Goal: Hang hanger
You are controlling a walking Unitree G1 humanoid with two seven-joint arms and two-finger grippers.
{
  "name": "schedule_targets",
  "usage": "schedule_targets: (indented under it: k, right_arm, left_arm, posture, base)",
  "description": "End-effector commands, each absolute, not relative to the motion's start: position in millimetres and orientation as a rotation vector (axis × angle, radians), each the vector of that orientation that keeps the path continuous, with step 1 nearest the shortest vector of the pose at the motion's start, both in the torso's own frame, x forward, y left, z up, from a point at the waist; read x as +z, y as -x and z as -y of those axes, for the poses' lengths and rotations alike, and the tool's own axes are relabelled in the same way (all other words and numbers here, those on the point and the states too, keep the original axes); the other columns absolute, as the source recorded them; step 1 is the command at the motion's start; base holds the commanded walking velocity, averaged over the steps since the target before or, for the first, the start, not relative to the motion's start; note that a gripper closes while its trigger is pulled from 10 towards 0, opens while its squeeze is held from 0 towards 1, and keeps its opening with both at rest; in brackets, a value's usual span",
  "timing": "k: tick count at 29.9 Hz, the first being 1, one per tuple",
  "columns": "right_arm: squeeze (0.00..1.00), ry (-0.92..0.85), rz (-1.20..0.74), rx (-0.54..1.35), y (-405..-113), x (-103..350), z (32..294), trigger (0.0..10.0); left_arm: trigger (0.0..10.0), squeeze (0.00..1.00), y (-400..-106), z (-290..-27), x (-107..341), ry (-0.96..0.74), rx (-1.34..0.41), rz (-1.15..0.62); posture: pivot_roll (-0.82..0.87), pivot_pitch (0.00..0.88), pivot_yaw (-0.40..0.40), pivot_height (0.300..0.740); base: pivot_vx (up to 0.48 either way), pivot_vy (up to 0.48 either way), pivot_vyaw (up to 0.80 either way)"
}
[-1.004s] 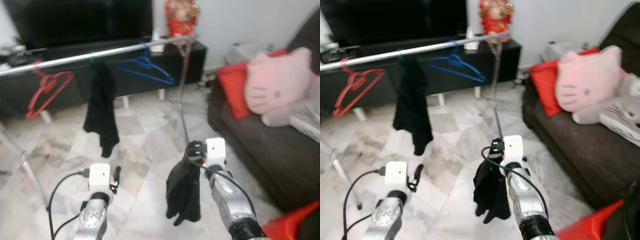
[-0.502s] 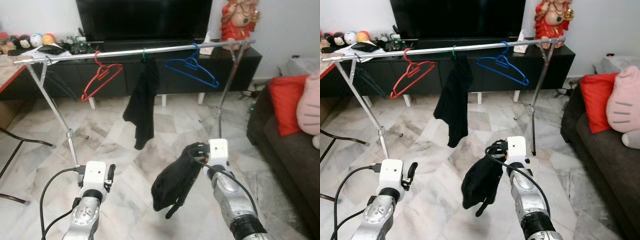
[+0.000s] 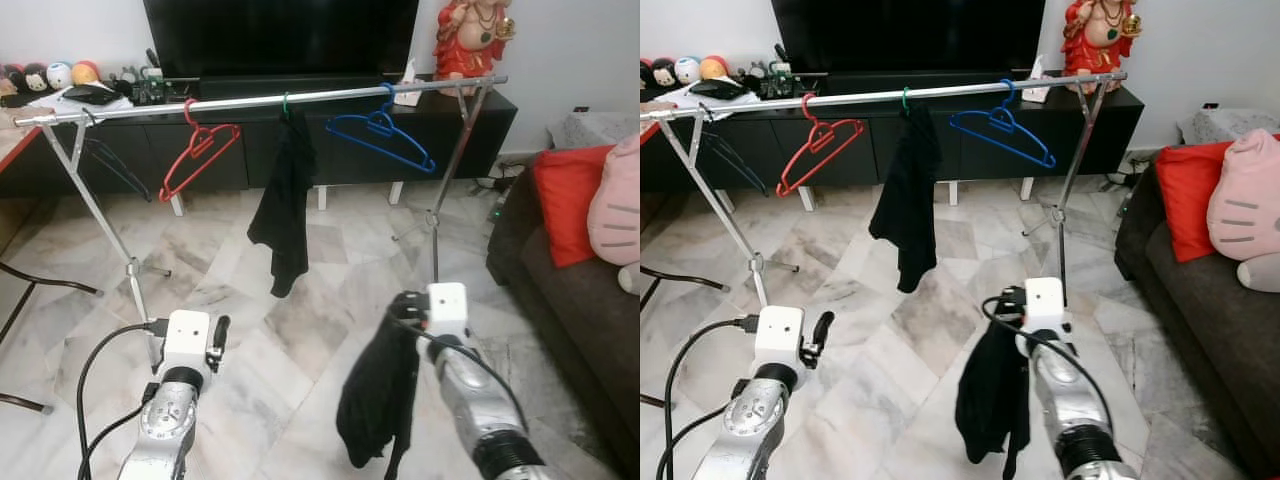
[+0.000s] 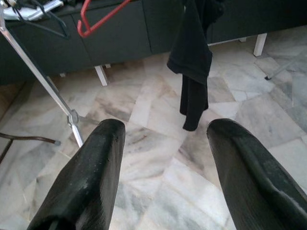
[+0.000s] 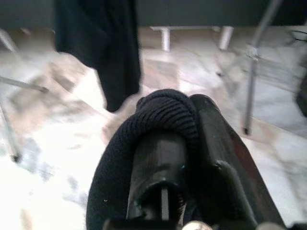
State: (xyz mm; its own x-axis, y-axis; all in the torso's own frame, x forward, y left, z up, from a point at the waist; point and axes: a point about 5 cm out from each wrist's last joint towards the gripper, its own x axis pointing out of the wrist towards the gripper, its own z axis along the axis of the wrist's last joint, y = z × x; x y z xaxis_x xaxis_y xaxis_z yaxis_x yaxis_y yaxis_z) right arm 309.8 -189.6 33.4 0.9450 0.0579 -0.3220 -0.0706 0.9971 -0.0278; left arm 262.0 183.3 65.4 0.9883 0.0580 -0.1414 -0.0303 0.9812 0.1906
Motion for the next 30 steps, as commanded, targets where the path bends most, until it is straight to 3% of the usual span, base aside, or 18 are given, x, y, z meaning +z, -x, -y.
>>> schedule_targets:
  k: [1, 2, 3, 5, 9, 20, 24, 30]
  right_arm:
    - [0.0, 0.073, -0.324, -0.018, -311, 38, 218, 10.0]
    - [0.0, 0.073, -0.324, -0.018, -311, 38, 218, 10.0]
    - [0.0, 0.088, -0.374, -0.071, -303, 31, 236, 10.0]
    - [0.0, 0.098, -0.418, -0.108, -294, 24, 250, 10.0]
    - [0.0, 0.078, -0.505, -0.159, -275, 7, 264, 10.0]
    - [0.0, -0.025, -0.769, -0.309, -208, -48, 271, 10.0]
    - [0.0, -0.05, -0.777, -0.312, -205, -51, 270, 10.0]
    - [0.0, -0.11, -0.832, -0.322, -190, -61, 266, 10.0]
  left_arm:
    - [10.0, 0.0, -261, -190, 66, -0.203, 0.053, -0.156]
    - [10.0, 0.0, -261, -190, 66, -0.203, 0.053, -0.156]
    - [10.0, 0.0, -260, -194, 66, -0.209, 0.064, -0.158]
    - [10.0, 0.0, -260, -198, 66, -0.213, 0.075, -0.159]
    - [10.0, 0.0, -262, -201, 67, -0.212, 0.09, -0.159]
    - [10.0, 0.0, -263, -187, 68, -0.182, 0.072, -0.153]
    - [10.0, 0.0, -263, -187, 68, -0.18, 0.072, -0.153]
    - [10.0, 0.0, -265, -185, 69, -0.173, 0.075, -0.149]
  posture:
    - [0.05, 0.0, -0.021, 0.74]
    - [0.05, 0.0, -0.021, 0.74]
    - [0.04, 0.0, -0.021, 0.74]
    - [0.04, 0.0, -0.022, 0.74]
    - [0.03, 0.0, -0.02, 0.74]
    - [0.04, 0.0, -0.025, 0.74]
    - [0.04, 0.0, -0.025, 0.74]
    - [0.04, 0.0, -0.033, 0.74]
  base:
    - [0.251, 0.0, 0.0]
    - [0.251, 0.0, 0.0]
    - [0.251, 0.0, 0.0]
    - [0.251, 0.0, 0.0]
    - [0.252, 0.0, 0.0]
    - [0.263, 0.0, 0.15]
    - [0.274, 0.0, 0.8]
    - [0.309, 0.0, 0.0]
